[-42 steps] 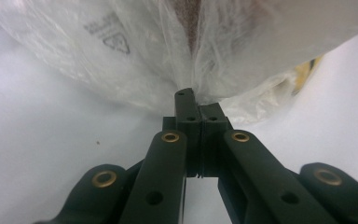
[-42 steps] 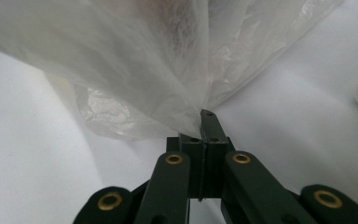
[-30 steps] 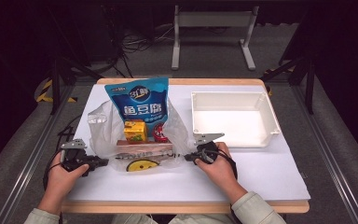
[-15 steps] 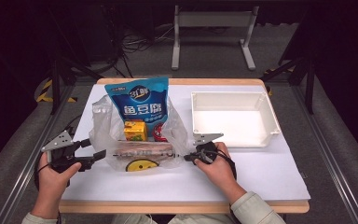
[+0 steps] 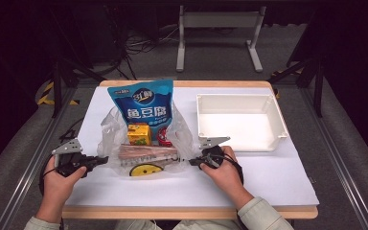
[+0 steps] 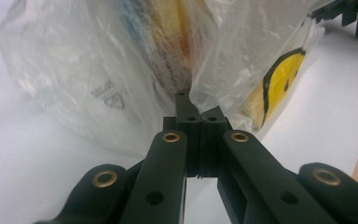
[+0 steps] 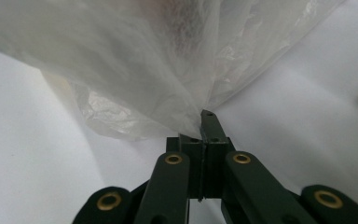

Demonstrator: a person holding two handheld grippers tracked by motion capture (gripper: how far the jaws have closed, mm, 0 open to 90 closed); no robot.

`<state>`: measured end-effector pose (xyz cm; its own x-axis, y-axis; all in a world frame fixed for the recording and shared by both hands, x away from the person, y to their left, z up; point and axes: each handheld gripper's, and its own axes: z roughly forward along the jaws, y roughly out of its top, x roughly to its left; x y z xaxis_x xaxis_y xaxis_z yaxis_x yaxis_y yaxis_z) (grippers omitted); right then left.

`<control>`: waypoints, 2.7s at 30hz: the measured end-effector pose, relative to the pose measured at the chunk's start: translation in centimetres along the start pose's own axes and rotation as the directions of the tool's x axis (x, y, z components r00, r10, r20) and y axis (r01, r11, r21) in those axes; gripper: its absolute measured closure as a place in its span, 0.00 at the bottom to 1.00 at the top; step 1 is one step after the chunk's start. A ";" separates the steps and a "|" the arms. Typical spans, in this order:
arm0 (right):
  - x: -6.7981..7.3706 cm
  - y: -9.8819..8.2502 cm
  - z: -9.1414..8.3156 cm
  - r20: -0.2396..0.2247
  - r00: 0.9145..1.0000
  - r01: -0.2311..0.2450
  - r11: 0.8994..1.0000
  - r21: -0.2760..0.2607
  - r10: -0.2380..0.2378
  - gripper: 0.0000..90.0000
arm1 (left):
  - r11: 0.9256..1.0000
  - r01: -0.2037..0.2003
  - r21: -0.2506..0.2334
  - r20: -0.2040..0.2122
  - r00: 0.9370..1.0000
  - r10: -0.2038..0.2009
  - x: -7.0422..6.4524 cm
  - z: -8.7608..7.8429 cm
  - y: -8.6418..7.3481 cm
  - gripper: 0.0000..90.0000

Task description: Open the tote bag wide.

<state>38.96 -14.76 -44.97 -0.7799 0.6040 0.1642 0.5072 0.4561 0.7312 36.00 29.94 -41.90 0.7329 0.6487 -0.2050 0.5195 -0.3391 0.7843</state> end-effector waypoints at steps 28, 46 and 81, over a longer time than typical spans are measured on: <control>-0.7 0.0 -1.4 -0.019 0.999 -0.049 0.999 0.021 0.050 1.00 | 0.981 0.091 0.169 0.075 0.992 -0.104 1.6 3.4 -1.7 1.00; -0.3 0.1 -1.3 -0.021 0.999 -0.024 0.998 0.051 0.025 1.00 | 0.998 -0.016 -0.056 -0.032 0.999 0.014 -0.3 0.1 0.4 0.21; -1.0 -0.2 -1.3 -0.046 0.997 -0.051 0.995 0.082 0.055 1.00 | 0.992 0.075 0.101 0.019 0.997 -0.078 1.7 3.6 -1.3 0.99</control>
<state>39.13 -16.30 -44.39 -0.7670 0.5972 0.2346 0.5746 0.4766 0.6654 38.18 29.04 -45.35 0.6986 0.6598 -0.2766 0.6151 -0.3565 0.7032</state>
